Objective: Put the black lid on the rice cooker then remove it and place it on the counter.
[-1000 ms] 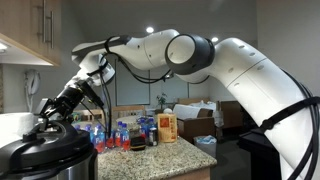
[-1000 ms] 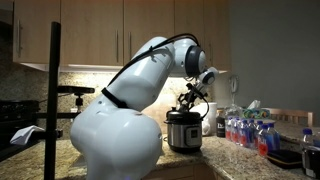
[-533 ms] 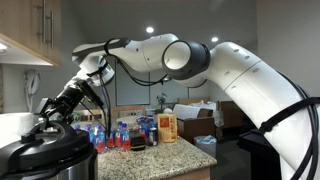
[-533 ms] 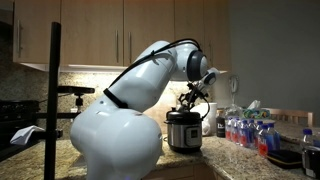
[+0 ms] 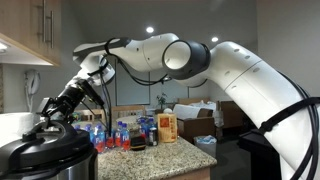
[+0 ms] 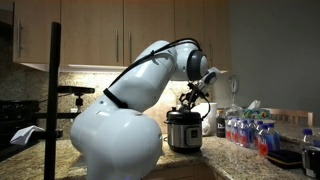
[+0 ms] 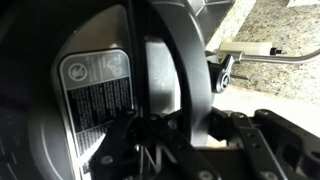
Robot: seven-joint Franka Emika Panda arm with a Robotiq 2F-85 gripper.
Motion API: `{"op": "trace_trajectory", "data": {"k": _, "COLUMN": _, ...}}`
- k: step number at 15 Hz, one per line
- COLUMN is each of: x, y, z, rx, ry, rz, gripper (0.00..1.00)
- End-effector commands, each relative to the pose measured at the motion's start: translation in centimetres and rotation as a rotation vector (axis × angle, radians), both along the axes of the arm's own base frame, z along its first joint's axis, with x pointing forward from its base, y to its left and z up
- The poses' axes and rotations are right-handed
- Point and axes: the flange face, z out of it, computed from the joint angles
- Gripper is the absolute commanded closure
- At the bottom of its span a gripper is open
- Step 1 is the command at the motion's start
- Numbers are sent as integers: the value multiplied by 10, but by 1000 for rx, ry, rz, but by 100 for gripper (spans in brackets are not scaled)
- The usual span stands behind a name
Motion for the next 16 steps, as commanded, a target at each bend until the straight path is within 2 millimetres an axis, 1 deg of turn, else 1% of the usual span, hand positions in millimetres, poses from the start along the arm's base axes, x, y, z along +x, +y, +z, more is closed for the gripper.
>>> {"op": "trace_trajectory", "data": {"k": 1, "x": -10, "y": -21, "z": 28, "rx": -25, "ry": -14, "rz": -20, "gripper": 100}}
{"op": "trace_trajectory", "data": {"k": 3, "x": -9, "y": -30, "z": 30, "rx": -34, "ry": -19, "rz": -33, "gripper": 100}}
{"op": "trace_trajectory", "data": {"k": 5, "x": -8, "y": -33, "z": 29, "rx": -45, "ry": -21, "rz": -38, "gripper": 100}}
{"op": "trace_trajectory", "data": {"k": 7, "x": -9, "y": -30, "z": 23, "rx": -58, "ry": -5, "rz": -29, "gripper": 100}}
{"op": "trace_trajectory", "data": {"k": 11, "x": -18, "y": -13, "z": 9, "rx": -85, "ry": 24, "rz": 12, "gripper": 100}}
{"op": "trace_trajectory", "data": {"k": 13, "x": -23, "y": -7, "z": 9, "rx": -84, "ry": 28, "rz": 25, "gripper": 100}}
{"op": "trace_trajectory", "data": {"k": 16, "x": -25, "y": -2, "z": 13, "rx": -84, "ry": 13, "rz": 27, "gripper": 100}}
